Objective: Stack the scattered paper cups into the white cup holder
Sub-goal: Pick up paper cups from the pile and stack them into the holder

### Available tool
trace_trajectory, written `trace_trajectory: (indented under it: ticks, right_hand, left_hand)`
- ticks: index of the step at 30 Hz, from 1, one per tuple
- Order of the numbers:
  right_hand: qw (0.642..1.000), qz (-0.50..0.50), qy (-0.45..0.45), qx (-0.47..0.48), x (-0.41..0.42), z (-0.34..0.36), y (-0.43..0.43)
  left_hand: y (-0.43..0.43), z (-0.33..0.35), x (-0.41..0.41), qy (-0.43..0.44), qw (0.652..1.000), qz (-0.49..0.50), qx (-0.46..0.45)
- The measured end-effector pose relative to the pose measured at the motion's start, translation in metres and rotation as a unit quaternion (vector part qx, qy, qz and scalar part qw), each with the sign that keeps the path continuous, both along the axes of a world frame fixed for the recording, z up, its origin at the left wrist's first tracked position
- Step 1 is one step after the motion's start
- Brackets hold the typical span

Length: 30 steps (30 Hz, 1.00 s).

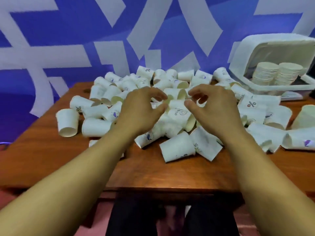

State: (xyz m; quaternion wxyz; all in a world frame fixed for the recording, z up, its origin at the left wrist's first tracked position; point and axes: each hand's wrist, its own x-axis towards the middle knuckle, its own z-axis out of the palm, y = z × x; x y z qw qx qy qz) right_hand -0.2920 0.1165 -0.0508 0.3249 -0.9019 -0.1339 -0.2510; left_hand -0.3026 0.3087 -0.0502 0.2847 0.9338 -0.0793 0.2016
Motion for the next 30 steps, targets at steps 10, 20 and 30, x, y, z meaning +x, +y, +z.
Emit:
trace_trajectory:
  ticks: [10,20,30]
  right_hand:
    - [0.996,-0.08,0.038,0.013,-0.05,-0.049,0.024]
    - [0.992,-0.095,0.053,0.058,-0.077,-0.075,0.021]
    - [0.978,-0.162,0.122,0.039,-0.069,-0.09,0.043]
  left_hand:
    - [-0.006,-0.068,-0.051,0.061,0.996,-0.057,0.01]
    - [-0.023,-0.083,-0.057,-0.039,0.999,0.011,0.0]
    - [0.074,-0.099,-0.081,-0.052,0.928,0.336,-0.155]
